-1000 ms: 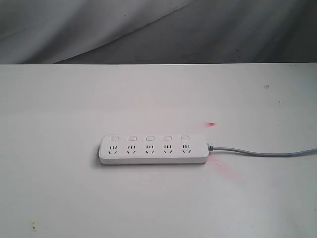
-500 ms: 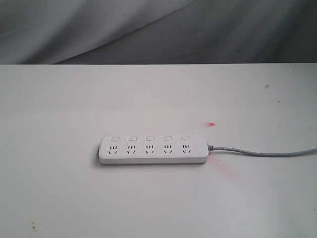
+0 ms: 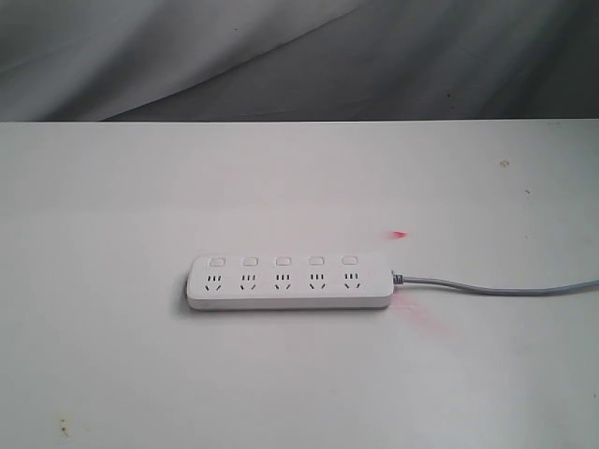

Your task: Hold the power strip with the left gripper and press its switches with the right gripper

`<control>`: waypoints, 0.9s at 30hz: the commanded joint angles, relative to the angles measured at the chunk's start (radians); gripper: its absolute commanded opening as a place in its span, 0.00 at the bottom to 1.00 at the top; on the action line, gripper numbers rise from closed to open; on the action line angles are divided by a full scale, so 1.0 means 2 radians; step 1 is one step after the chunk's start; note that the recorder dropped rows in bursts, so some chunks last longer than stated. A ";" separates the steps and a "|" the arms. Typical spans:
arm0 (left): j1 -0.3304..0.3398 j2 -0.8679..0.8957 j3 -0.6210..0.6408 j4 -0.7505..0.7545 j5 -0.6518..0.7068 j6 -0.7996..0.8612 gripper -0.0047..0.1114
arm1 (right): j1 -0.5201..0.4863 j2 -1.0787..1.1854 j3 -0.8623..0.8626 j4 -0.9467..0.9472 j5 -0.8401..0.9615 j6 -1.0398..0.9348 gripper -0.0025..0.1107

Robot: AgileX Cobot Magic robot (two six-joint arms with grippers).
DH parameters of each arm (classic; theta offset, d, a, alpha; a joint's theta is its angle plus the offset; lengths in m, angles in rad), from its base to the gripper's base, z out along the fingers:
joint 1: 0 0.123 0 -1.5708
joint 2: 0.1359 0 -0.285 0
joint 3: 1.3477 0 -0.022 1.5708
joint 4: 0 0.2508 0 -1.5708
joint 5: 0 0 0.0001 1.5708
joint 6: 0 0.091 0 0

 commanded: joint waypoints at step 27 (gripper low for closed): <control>-0.059 -0.096 0.036 0.051 0.093 -0.027 0.04 | -0.003 -0.003 0.002 -0.004 -0.002 0.001 0.02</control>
